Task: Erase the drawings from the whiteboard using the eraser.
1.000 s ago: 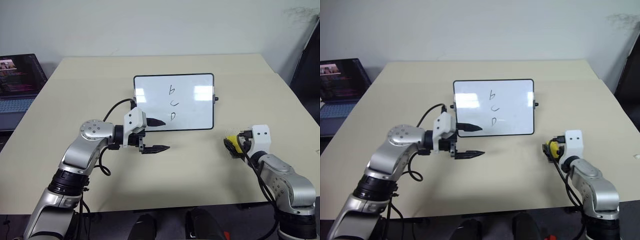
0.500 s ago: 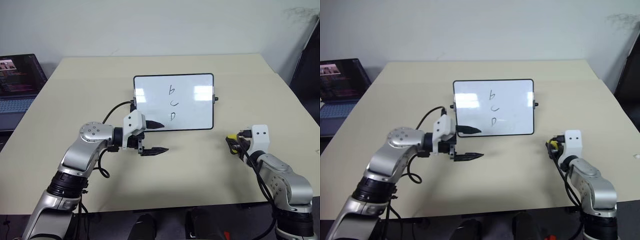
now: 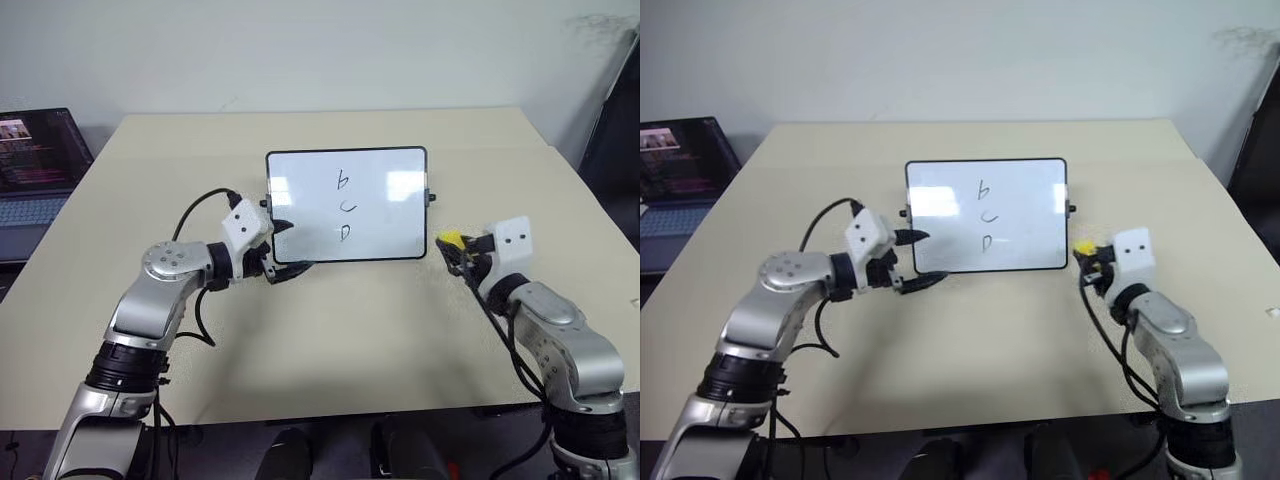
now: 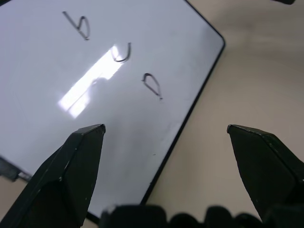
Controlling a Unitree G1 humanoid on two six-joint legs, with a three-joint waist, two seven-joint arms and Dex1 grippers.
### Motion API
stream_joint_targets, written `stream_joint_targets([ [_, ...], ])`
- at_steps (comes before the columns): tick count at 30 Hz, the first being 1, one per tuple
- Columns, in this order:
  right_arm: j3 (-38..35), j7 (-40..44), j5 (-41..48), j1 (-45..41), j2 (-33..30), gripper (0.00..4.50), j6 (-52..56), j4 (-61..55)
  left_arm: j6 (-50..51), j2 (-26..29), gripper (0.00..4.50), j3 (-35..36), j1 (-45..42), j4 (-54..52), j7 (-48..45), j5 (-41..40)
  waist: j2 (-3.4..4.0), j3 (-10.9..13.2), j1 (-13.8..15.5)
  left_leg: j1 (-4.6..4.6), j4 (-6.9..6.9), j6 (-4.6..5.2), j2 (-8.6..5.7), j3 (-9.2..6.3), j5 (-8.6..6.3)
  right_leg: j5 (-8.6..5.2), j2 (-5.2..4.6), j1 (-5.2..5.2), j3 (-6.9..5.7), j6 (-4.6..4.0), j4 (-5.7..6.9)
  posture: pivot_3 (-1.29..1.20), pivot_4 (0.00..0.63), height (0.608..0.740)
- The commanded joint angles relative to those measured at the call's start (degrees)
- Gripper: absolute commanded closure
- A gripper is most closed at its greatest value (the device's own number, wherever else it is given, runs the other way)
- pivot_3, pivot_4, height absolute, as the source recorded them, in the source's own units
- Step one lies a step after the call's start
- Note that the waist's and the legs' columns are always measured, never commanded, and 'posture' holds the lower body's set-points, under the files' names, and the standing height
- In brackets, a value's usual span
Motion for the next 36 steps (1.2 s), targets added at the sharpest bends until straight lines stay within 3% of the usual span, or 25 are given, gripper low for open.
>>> stream_joint_targets([
  [1, 5.19, 0.64, -3.68, -6.41, 1.16, 3.40, -5.35, 2.78, 2.31, -0.93, 0.00, 3.30, -4.02, 0.60, 6.03, 1.15, 0.00, 0.00, 0.01, 0.00, 0.01, 0.00, 0.00, -0.02, 0.00, 0.00, 0.00, 0.00, -0.02, 0.00, 0.00, 0.00, 0.150, 0.740],
  [9, 15.69, 2.62, -13.29, -24.24, 7.87, 3.41, -21.87, 25.55, 6.31, -2.18, 0.00, 4.49, -7.32, 1.60, 11.61, 1.78, -0.02, 0.00, -0.56, 0.00, 0.00, -0.03, -0.01, -0.04, 0.00, 0.18, -0.02, -0.03, -0.05, -0.29, 0.05, 0.00, 0.150, 0.740],
  [17, 15.08, 1.18, -18.19, -35.20, 12.23, 3.41, -35.16, 48.39, 6.64, -1.86, 0.00, 4.56, -6.66, 0.88, 12.25, 1.80, -0.02, 0.00, -0.58, -0.14, -0.04, -0.06, -0.05, 0.00, 0.00, 0.20, -0.10, -0.23, -0.02, -0.32, 0.05, 0.00, 0.150, 0.740],
  [29, 14.09, 0.08, -21.17, -46.50, 16.85, 3.41, -40.95, 67.84, 6.59, -1.63, 0.00, 4.44, -5.74, 0.24, 12.33, 2.03, -0.02, 0.00, -0.89, -0.14, -0.05, -0.05, -0.03, 0.04, -0.01, 0.20, -0.10, -0.28, 0.03, -0.33, 0.12, 0.00, 0.150, 0.740],
  [36, 15.76, 2.66, -23.86, -46.63, 17.70, 3.41, -40.76, 75.81, 6.36, -1.66, 0.00, 4.33, -5.70, 0.13, 12.23, 2.11, -0.04, -0.02, -0.89, -0.10, -0.04, -0.05, -0.04, 0.05, -0.01, 0.21, -0.11, -0.27, 0.05, -0.33, 0.17, 0.00, 0.150, 0.740],
])
